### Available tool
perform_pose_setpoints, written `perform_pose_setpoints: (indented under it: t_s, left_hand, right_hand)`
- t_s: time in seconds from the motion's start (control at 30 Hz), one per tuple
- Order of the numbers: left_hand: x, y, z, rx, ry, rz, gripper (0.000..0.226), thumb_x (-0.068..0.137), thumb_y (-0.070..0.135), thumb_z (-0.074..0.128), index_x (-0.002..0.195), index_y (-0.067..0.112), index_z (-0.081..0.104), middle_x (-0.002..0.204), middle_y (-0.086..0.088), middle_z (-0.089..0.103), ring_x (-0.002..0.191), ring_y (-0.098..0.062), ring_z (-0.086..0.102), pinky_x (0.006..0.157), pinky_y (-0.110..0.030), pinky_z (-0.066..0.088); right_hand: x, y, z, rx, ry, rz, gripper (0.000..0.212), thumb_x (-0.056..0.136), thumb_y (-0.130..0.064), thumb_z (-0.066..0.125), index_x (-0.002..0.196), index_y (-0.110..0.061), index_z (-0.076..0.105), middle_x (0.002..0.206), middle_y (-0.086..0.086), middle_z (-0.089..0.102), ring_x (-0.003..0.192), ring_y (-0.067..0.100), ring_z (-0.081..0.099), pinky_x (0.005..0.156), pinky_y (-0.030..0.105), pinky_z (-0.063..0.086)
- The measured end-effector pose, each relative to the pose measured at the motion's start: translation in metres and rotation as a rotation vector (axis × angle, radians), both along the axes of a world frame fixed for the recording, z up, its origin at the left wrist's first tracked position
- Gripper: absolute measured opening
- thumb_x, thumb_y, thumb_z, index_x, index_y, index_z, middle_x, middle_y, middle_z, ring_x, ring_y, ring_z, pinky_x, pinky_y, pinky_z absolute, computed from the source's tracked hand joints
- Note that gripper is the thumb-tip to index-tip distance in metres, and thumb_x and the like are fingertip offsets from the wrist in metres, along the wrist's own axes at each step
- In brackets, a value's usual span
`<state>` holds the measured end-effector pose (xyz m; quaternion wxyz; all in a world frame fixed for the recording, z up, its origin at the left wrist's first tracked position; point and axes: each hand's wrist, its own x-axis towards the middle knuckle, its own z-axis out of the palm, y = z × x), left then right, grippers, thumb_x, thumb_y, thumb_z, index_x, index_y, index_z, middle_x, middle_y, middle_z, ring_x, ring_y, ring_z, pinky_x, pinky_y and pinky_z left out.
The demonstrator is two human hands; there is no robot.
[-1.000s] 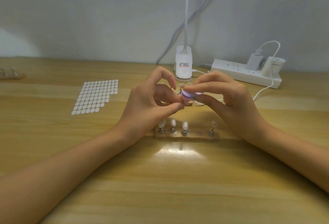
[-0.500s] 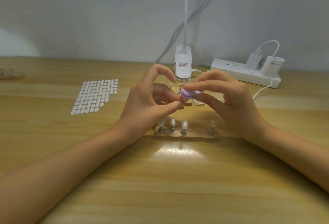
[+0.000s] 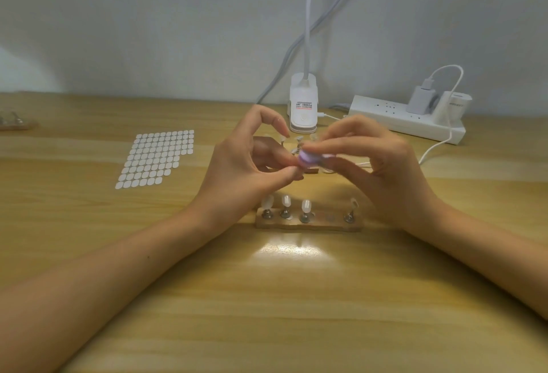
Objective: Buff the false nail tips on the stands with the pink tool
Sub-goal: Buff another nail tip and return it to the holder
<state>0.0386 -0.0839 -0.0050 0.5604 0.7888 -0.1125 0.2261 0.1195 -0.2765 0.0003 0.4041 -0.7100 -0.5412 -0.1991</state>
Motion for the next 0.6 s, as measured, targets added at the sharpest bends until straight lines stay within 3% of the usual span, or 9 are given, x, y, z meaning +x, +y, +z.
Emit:
perform_pose_setpoints:
  t_s: [0.2, 0.33, 0.5, 0.6]
  left_hand:
    - [0.0, 0.0, 0.001, -0.032, 0.01, 0.004, 0.042, 0.077, 0.012, 0.084, 0.1, 0.017, 0.05, 0.077, -0.002, 0.077, 0.075, -0.016, 0.075, 0.069, -0.032, 0.059]
    - [0.001, 0.001, 0.001, -0.055, 0.057, 0.001, 0.043, 0.076, 0.006, 0.084, 0.103, 0.014, 0.052, 0.083, -0.004, 0.078, 0.081, -0.019, 0.077, 0.082, -0.043, 0.062]
    - [0.002, 0.001, 0.0, -0.058, 0.05, -0.029, 0.045, 0.074, 0.013, 0.086, 0.104, 0.017, 0.052, 0.078, -0.005, 0.077, 0.079, -0.022, 0.077, 0.076, -0.033, 0.061]
    - [0.002, 0.001, -0.001, -0.048, 0.043, -0.027, 0.044, 0.076, 0.009, 0.086, 0.104, 0.017, 0.053, 0.078, -0.005, 0.078, 0.079, -0.021, 0.077, 0.079, -0.037, 0.062]
  right_hand:
    - [-0.005, 0.003, -0.002, -0.03, -0.032, 0.044, 0.026, 0.089, -0.01, 0.068, 0.115, -0.01, 0.07, 0.101, 0.011, 0.065, 0.095, 0.018, 0.064, 0.083, 0.028, 0.054]
    - [0.008, -0.008, 0.006, 0.077, 0.122, -0.113, 0.024, 0.09, -0.017, 0.066, 0.114, -0.015, 0.07, 0.103, 0.008, 0.067, 0.097, 0.019, 0.064, 0.084, 0.041, 0.054]
    - [-0.005, 0.006, 0.002, -0.035, -0.004, 0.04, 0.024, 0.09, -0.018, 0.065, 0.114, -0.017, 0.068, 0.104, 0.007, 0.065, 0.097, 0.018, 0.063, 0.082, 0.034, 0.054]
    - [-0.003, 0.005, 0.006, -0.013, 0.008, -0.024, 0.025, 0.089, -0.019, 0.065, 0.114, -0.016, 0.07, 0.101, 0.009, 0.067, 0.096, 0.02, 0.063, 0.081, 0.04, 0.054]
